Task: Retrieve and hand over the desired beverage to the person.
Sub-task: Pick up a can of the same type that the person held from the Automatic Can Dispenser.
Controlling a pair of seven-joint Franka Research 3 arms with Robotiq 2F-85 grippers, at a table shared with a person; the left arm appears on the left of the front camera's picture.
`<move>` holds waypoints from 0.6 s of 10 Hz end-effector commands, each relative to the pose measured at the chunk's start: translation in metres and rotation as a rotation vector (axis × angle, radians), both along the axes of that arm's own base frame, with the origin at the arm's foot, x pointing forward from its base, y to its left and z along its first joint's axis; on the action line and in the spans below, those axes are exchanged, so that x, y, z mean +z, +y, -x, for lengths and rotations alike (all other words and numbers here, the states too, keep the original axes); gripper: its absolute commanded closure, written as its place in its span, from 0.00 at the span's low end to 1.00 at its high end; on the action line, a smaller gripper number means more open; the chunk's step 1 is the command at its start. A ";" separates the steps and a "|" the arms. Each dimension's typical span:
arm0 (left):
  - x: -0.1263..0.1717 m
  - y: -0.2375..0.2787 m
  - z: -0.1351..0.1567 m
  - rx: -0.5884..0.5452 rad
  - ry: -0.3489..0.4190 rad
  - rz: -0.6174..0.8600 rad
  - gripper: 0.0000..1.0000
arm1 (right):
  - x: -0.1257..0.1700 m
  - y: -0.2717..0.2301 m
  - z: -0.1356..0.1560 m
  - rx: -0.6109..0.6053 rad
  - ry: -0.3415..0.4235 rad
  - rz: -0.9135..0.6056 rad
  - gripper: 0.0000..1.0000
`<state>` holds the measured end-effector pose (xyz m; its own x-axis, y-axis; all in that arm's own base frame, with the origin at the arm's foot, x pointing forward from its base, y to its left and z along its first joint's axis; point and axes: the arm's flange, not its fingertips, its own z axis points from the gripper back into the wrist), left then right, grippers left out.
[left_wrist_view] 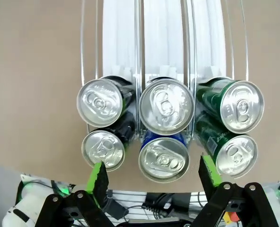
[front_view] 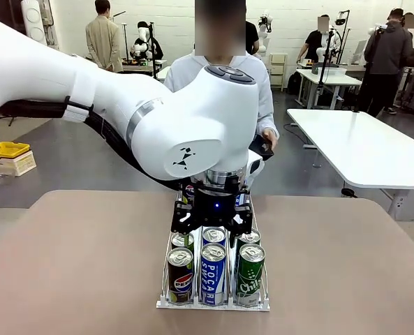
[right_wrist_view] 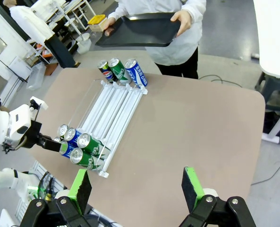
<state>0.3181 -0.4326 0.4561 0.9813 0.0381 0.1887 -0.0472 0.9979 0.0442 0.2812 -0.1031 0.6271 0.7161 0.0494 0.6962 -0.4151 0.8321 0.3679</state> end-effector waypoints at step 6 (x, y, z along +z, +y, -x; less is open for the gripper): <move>-0.024 0.003 0.003 -0.161 0.079 0.068 0.00 | -0.001 0.000 0.000 0.025 -0.014 -0.018 0.00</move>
